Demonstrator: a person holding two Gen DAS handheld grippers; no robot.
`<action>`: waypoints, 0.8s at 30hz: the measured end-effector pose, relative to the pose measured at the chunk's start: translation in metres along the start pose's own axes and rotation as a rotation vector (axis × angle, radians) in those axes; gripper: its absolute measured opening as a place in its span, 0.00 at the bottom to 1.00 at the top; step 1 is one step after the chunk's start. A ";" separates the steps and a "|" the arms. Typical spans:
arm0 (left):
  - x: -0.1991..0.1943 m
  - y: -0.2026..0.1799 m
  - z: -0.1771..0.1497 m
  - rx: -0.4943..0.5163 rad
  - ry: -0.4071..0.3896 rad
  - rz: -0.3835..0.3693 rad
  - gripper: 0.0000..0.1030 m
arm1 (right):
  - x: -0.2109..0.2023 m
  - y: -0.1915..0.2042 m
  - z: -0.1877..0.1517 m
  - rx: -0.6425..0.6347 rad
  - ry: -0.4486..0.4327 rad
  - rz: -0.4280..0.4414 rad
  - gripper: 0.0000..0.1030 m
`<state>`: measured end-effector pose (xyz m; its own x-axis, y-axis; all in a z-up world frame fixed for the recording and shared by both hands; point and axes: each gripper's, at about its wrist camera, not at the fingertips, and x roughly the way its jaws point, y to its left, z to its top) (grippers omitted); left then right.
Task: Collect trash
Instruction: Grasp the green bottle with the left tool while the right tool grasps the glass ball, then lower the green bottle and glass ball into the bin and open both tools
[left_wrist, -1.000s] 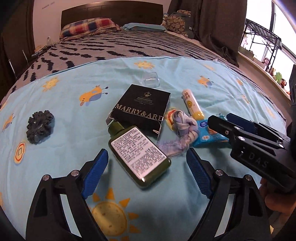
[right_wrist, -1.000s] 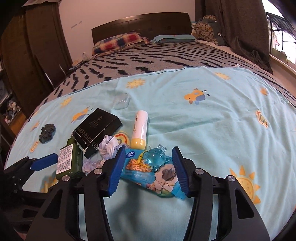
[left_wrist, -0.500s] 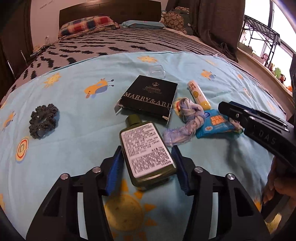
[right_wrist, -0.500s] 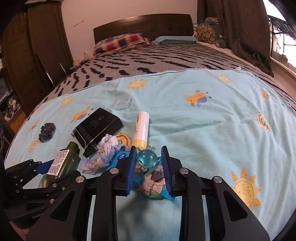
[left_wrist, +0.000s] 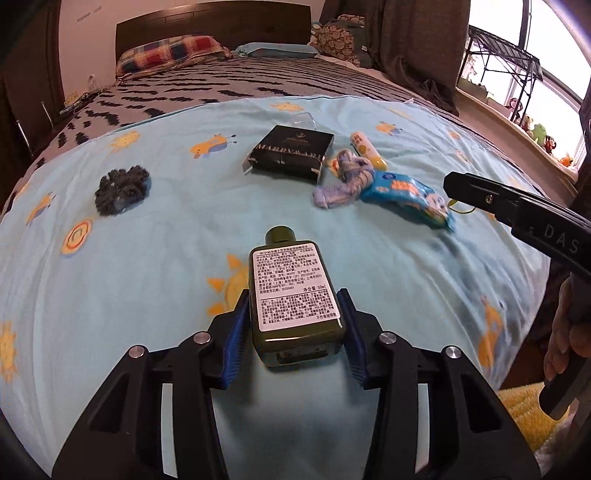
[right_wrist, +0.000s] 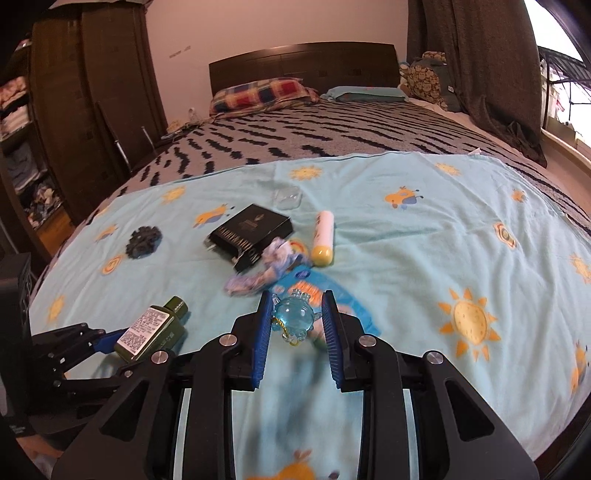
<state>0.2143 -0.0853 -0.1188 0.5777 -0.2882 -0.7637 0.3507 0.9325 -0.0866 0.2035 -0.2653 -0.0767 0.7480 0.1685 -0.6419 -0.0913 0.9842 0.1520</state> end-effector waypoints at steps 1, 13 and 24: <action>-0.006 -0.001 -0.006 0.001 -0.002 -0.002 0.42 | -0.003 0.003 -0.004 -0.001 0.004 0.006 0.27; -0.067 -0.013 -0.073 0.009 -0.021 -0.023 0.41 | -0.056 0.029 -0.073 0.002 0.039 0.057 0.27; -0.092 -0.032 -0.136 0.002 -0.004 -0.079 0.41 | -0.081 0.041 -0.137 0.017 0.088 0.061 0.27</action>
<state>0.0493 -0.0588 -0.1325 0.5507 -0.3621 -0.7521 0.3973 0.9061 -0.1453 0.0489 -0.2311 -0.1212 0.6809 0.2331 -0.6943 -0.1232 0.9710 0.2051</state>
